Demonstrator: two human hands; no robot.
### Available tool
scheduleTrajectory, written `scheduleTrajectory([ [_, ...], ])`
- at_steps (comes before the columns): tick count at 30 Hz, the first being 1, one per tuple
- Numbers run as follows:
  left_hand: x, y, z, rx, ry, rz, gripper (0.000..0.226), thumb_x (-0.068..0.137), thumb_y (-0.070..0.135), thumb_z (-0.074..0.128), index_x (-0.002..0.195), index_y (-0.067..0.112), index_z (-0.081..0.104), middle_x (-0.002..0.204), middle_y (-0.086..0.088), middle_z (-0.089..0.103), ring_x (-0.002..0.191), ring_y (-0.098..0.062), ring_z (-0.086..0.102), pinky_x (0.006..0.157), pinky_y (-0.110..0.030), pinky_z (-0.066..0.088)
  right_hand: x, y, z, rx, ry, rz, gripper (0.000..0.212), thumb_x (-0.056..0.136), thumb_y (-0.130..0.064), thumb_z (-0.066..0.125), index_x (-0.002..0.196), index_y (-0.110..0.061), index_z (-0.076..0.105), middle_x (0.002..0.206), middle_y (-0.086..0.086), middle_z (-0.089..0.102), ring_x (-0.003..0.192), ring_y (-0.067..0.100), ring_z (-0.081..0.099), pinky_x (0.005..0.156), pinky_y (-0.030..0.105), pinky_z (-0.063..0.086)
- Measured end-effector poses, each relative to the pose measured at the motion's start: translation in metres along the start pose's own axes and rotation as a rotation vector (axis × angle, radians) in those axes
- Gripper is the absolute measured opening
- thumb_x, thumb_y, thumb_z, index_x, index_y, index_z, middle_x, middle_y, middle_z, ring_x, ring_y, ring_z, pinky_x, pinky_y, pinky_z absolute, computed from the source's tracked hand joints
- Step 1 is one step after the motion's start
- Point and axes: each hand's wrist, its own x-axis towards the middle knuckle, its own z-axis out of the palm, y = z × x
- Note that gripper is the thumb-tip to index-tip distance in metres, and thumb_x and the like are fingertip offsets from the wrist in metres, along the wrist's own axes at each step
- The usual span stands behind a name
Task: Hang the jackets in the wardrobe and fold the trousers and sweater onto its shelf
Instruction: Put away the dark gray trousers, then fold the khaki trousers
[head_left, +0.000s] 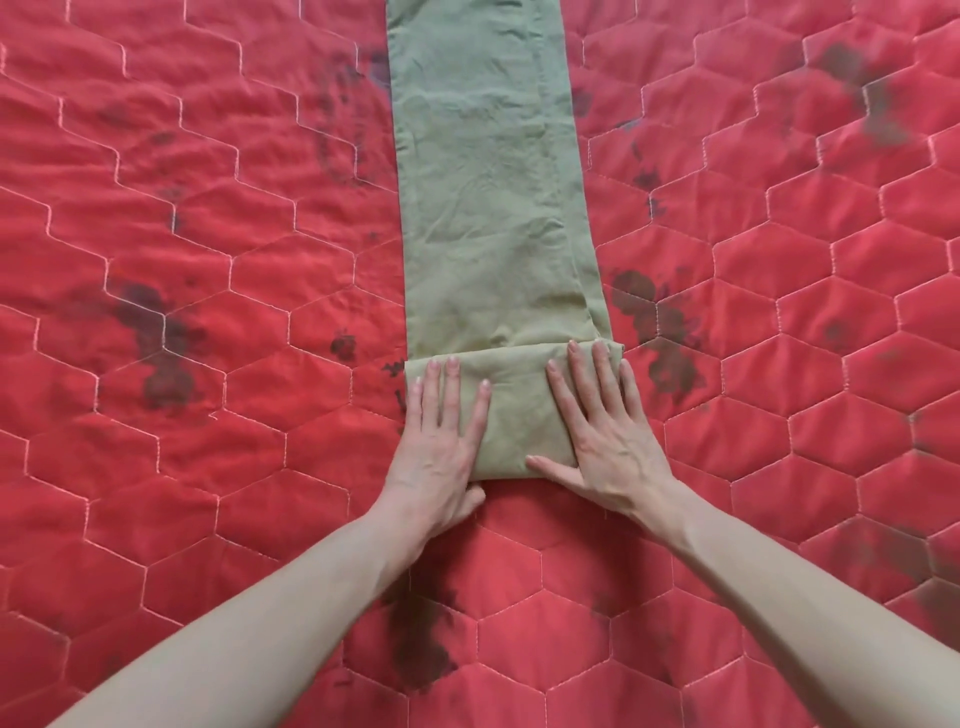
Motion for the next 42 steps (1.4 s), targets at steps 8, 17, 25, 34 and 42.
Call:
scheduleTrajectory([
  [8,0.004,0.017,-0.014,-0.031,-0.070,-0.103,0.098,0.093,0.022,0.047,0.160,0.003,-0.022,0.160,-0.041,-0.027,0.150,-0.061,-0.019,0.126,-0.062,0.002,-0.003,0.012,-0.026,-0.024,-0.162,-0.191,0.120,0.070,-0.059,0.070,0.168,-0.019,0.013,0.172,0.027,-0.003,0.158,0.050,-0.002,0.125,0.062,0.024],
  [17,-0.018,-0.016,-0.061,-0.194,-0.145,0.089,0.089,0.079,0.034,0.040,0.160,0.001,0.024,0.165,-0.028,0.026,0.153,-0.042,0.028,0.124,-0.049,0.025,-0.030,0.019,-0.070,0.173,-0.028,-0.159,0.065,0.079,0.000,0.041,0.141,-0.001,0.062,0.151,0.022,0.055,0.134,0.036,0.060,0.109,0.051,0.051],
  [25,-0.070,-0.051,-0.051,-0.998,0.002,-0.137,0.046,0.067,0.028,0.070,0.111,0.030,0.081,0.094,0.014,0.080,0.083,0.005,0.070,0.080,-0.010,0.052,-0.072,0.017,-0.088,0.592,0.064,0.071,0.047,0.074,-0.009,0.092,0.117,-0.021,0.076,0.108,-0.008,0.079,0.088,0.013,0.076,0.078,0.031,0.058],
  [34,-0.044,-0.034,-0.032,-1.602,0.178,-0.673,0.034,0.081,0.049,0.082,0.106,0.027,0.073,0.099,0.019,0.079,0.093,0.006,0.072,0.077,-0.006,0.050,-0.025,-0.035,-0.073,1.195,0.203,0.762,0.023,0.086,-0.055,0.072,0.107,-0.049,0.074,0.106,-0.022,0.077,0.100,-0.006,0.070,0.083,0.011,0.050],
  [42,-0.016,-0.029,-0.015,-1.516,0.231,-0.801,0.034,0.099,0.056,0.060,0.121,0.031,0.052,0.116,0.019,0.064,0.117,-0.006,0.060,0.095,-0.007,0.040,0.030,-0.032,-0.045,1.012,0.092,0.862,0.110,0.082,-0.095,0.019,0.113,0.000,0.066,0.102,0.020,0.073,0.104,0.040,0.066,0.095,0.051,0.049],
])
